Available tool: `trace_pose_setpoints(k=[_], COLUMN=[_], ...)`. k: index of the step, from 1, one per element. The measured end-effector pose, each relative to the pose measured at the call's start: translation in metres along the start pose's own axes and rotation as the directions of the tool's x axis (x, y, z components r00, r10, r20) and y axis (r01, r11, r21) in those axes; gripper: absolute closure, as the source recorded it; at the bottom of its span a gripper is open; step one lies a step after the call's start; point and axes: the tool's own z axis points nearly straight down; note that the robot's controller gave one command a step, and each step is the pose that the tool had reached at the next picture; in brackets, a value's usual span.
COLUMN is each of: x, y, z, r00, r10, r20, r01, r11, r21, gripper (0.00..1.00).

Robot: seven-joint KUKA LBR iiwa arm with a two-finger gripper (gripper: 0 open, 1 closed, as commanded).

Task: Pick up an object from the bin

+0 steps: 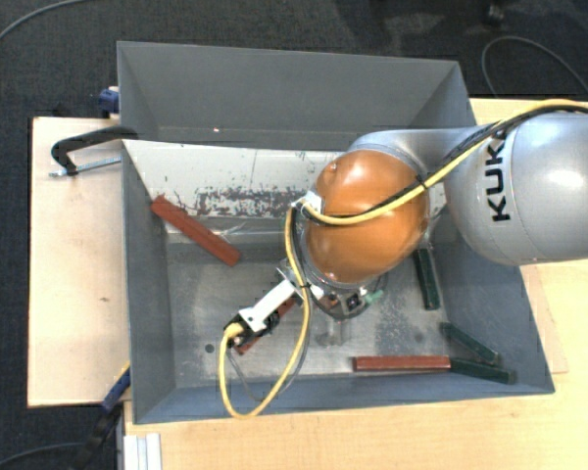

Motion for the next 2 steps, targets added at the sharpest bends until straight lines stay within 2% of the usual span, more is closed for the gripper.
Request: trace_pose_setpoints(k=[1, 2], x=[-0.0229, -0.0217], y=[0.0030, 0.0023], z=[0.0088, 0.0081], r00=[0.974, 0.974], r10=[-0.225, -0.226], r20=[0.001, -0.003], r01=[0.225, 0.226], r11=[0.974, 0.974], r21=[0.001, 0.002], gripper=[0.00, 1.00])
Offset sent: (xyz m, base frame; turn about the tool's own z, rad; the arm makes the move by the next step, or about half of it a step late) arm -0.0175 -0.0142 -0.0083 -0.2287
